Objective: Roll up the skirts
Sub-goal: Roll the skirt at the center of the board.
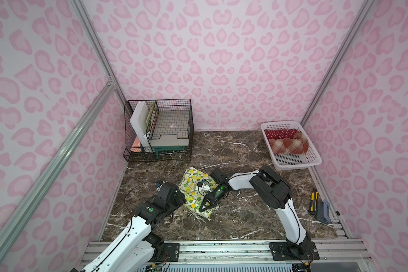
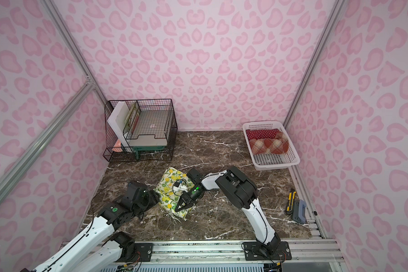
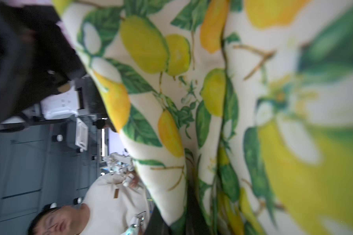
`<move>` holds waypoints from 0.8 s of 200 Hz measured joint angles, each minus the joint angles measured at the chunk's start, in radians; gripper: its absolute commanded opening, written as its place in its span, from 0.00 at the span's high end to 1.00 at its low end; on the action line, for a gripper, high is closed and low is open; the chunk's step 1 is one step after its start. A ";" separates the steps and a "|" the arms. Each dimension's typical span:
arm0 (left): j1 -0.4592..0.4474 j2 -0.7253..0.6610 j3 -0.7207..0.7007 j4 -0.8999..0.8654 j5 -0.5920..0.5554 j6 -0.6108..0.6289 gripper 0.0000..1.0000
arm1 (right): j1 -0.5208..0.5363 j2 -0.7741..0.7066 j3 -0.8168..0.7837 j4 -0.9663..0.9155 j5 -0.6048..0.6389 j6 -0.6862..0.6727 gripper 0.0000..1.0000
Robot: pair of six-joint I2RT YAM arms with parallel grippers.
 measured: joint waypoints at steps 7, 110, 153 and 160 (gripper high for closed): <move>-0.008 -0.005 -0.021 0.008 0.004 -0.008 0.31 | -0.008 0.014 0.003 0.007 -0.040 0.003 1.00; -0.081 0.071 -0.130 0.253 -0.099 -0.209 0.22 | -0.034 0.103 0.038 -0.040 -0.247 -0.090 1.00; -0.132 0.144 -0.156 0.358 -0.139 -0.340 0.21 | -0.035 0.106 0.047 -0.062 -0.247 -0.098 1.00; -0.140 0.142 -0.167 0.370 -0.146 -0.363 0.21 | -0.036 0.106 0.047 -0.063 -0.247 -0.099 1.00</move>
